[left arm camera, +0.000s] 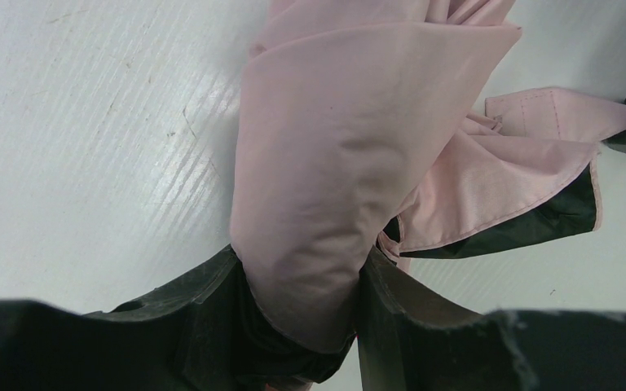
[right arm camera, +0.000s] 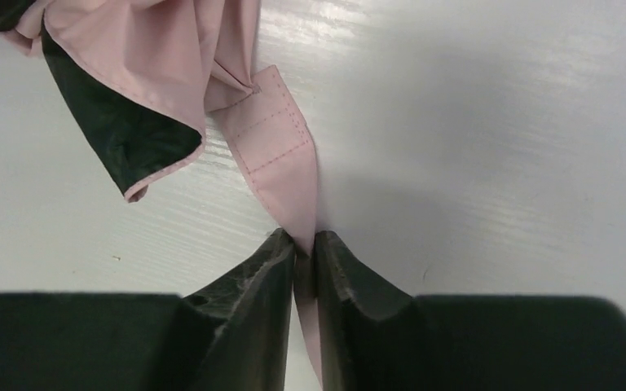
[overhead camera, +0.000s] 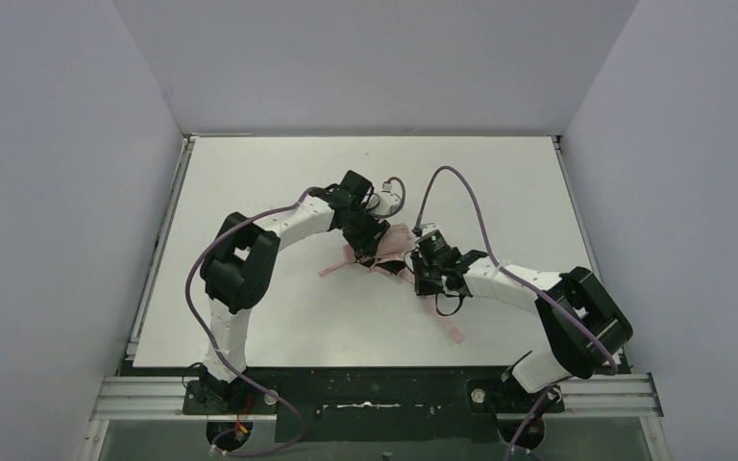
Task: Put away the umbrella
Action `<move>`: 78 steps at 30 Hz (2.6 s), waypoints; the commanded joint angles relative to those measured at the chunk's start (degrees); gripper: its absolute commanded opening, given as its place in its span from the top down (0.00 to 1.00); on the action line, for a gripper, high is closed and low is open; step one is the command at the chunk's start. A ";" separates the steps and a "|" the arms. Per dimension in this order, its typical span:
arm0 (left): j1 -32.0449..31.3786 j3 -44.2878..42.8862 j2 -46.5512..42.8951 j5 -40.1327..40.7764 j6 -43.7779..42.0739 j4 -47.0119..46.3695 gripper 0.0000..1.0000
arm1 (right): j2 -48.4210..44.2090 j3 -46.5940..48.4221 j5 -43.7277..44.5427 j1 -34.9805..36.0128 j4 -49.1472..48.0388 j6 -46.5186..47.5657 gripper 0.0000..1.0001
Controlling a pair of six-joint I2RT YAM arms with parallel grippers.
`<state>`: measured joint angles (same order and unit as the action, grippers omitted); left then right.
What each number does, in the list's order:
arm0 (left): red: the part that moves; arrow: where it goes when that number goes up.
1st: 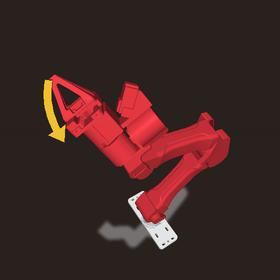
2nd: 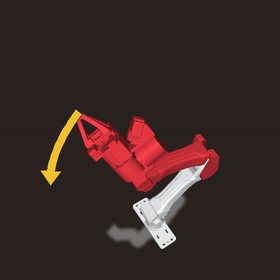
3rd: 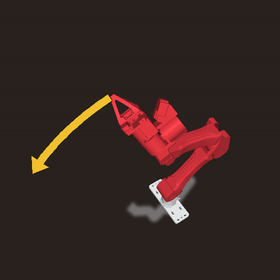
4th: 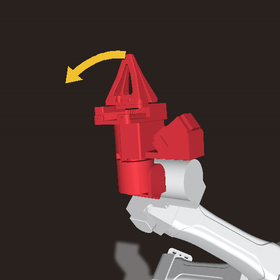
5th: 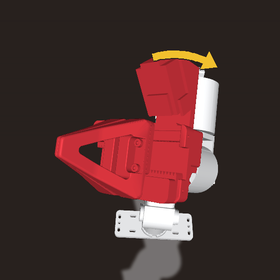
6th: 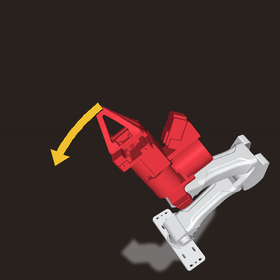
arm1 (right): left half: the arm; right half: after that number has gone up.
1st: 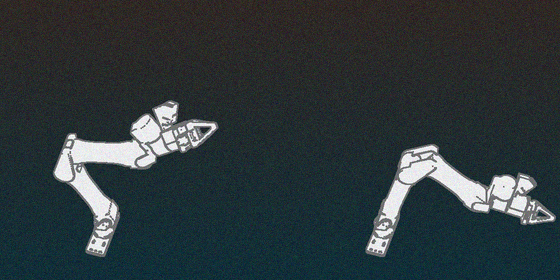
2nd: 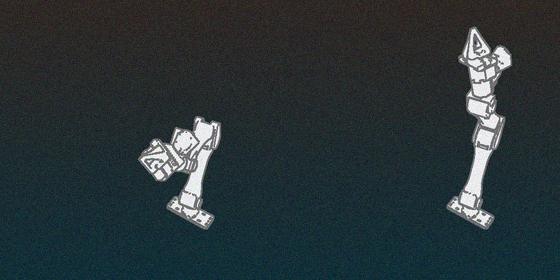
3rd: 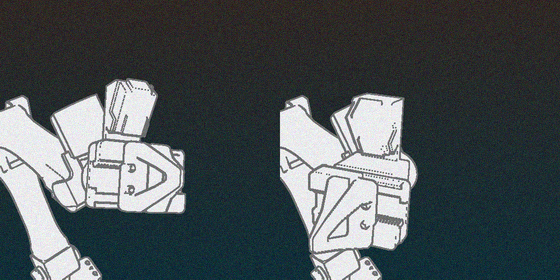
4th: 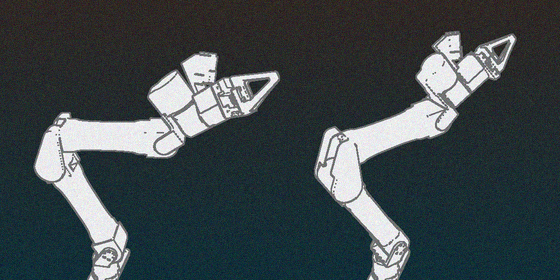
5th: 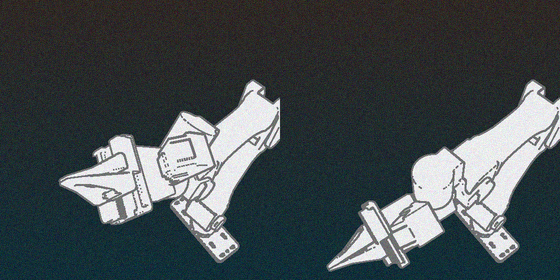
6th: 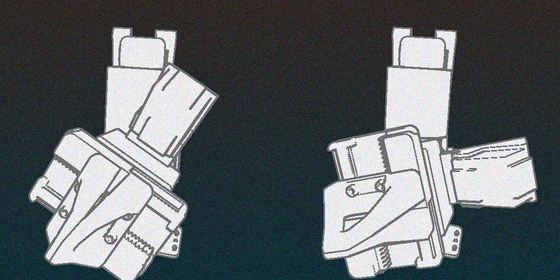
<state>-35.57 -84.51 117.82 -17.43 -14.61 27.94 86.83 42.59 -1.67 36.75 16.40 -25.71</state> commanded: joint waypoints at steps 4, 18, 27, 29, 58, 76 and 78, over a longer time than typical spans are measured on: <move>0.19 -1.54 4.00 0.30 0.33 4.56 1.00 | -4.57 -7.16 -0.89 1.89 2.07 -5.46 0.97; 1.47 -2.42 4.49 -0.44 2.66 4.36 1.00 | -9.82 -15.49 -0.93 12.87 1.75 -13.87 1.00; 1.47 -1.86 4.11 0.02 2.58 4.18 1.00 | -13.46 -15.75 0.67 13.55 7.57 -15.52 1.00; 1.47 -1.68 3.89 0.19 2.50 4.07 1.00 | -14.73 -15.74 1.44 13.72 10.37 -16.87 1.00; 0.35 -0.18 2.33 0.44 -1.23 4.05 1.00 | -20.88 -17.29 9.85 23.92 18.52 -29.18 0.68; -0.35 -0.33 2.51 0.99 -2.11 4.22 1.00 | -22.50 -9.21 24.91 35.24 39.78 -38.33 0.99; -0.44 -0.23 2.35 1.08 -2.17 4.03 1.00 | -20.03 -8.18 26.23 38.30 39.71 -39.16 0.97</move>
<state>-36.51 -86.13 119.39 -24.91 -14.35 32.71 62.87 32.21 20.97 69.87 47.81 -61.65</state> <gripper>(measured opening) 0.390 0.024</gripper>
